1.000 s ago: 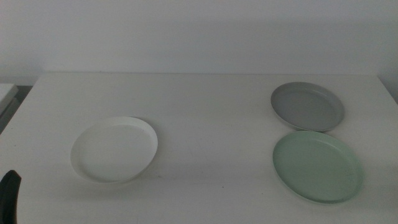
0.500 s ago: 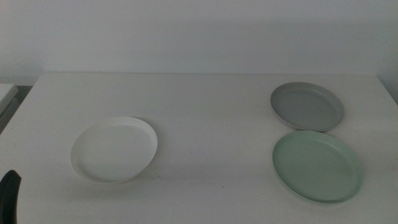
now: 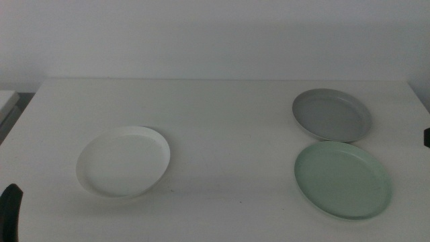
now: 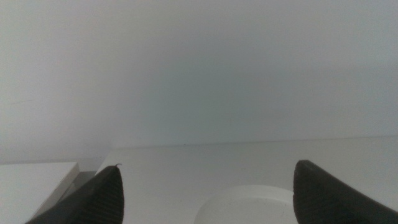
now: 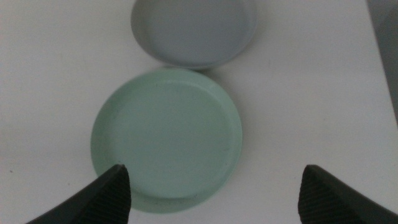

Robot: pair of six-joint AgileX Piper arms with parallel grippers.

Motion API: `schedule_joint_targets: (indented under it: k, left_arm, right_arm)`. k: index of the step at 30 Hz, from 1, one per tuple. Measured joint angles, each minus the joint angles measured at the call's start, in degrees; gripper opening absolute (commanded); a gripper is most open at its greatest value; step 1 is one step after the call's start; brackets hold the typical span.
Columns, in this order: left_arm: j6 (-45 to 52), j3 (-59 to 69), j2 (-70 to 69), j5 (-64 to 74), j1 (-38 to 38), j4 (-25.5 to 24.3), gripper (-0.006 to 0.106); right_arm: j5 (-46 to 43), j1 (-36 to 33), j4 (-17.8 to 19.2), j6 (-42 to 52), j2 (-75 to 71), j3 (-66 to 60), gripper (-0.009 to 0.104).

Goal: Stack the three bowls on top of each other.

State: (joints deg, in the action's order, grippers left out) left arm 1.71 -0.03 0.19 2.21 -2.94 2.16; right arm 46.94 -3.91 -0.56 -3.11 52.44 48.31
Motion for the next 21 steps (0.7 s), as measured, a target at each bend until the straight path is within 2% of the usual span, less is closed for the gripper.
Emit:
schedule_joint_targets:
  k: [8,21]
  left_arm:
    - [-0.14,0.0,0.0,0.0,0.0,0.0,0.094]
    - [-0.03,0.0,0.0,0.0,0.0,0.0,0.094]
  right_arm:
    - [2.17,0.0,-0.86,-0.11,4.28,1.74,0.093]
    - [-1.7,0.0,-2.78,-0.11,4.65,1.74,0.093]
